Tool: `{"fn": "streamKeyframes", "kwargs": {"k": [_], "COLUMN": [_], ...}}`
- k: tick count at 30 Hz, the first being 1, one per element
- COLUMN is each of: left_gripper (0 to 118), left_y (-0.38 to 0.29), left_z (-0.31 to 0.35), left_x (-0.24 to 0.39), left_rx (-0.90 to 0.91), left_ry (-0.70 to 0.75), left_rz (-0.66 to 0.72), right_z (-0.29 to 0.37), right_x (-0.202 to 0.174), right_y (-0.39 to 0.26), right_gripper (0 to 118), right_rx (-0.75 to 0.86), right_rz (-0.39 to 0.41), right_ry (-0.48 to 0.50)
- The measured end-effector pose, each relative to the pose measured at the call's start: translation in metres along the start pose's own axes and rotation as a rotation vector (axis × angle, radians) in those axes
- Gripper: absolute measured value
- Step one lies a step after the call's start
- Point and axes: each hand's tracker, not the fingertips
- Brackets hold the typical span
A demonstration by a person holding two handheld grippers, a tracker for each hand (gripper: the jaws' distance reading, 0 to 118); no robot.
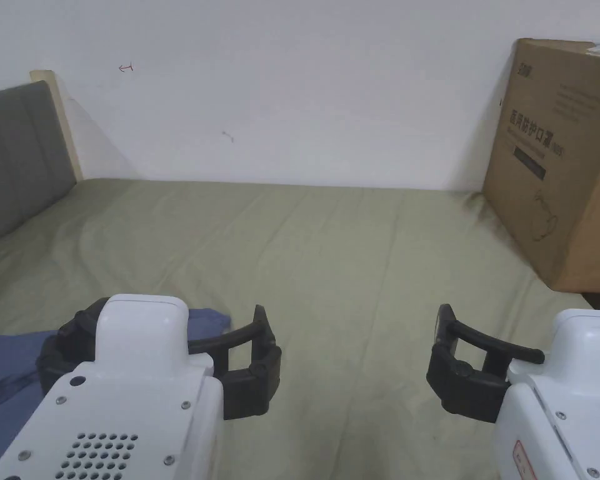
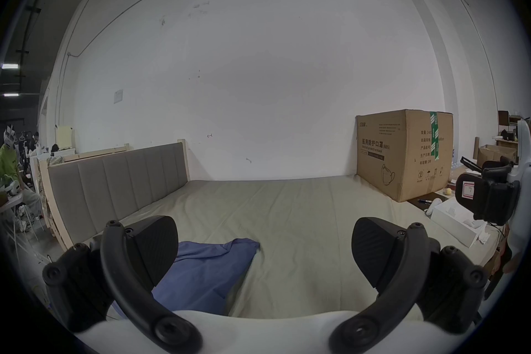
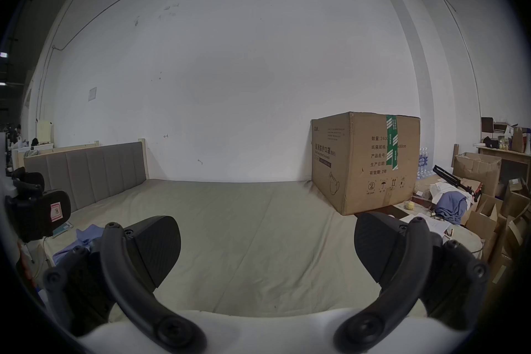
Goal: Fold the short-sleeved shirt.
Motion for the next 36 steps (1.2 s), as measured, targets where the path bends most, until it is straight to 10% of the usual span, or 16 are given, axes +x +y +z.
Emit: {"fn": "streamKeyframes", "kwargs": {"k": [5,10,15,21,29,36], "left_gripper": [118,118,118,118,118,118], "left_y": [-0.003,-0.038,-0.074,-0.080,-0.019,-0.024], "left_z": [-0.003,-0.020,-0.023,-0.027,-0.017,-0.011], "left_x": [-0.013,-0.055,-0.070,-0.069,-0.017,0.021], "left_rx": [-0.005,-0.072,-0.085,-0.157,0.018,0.059], "left_ry": [-0.084,-0.149,0.015,0.031,0.066,0.026], "left_rz": [0.292,0.978,1.122,1.168,0.407,-0.135], "right_z": [-0.002,0.010,0.018,0.013,-0.004,-0.019], "right_x": [-0.021,-0.066,-0.093,-0.096,-0.049,-0.012], "right_y": [0.006,-0.002,-0.024,-0.025,0.007,-0.005], "right_gripper": [118,118,118,118,118,118], "right_rx": [0.064,0.205,0.224,0.176,0.011,-0.066], "right_rz": [0.149,0.583,0.909,0.811,0.149,-0.041], "right_ry": [-0.057,-0.067,0.047,0.123,0.059,-0.061]}}
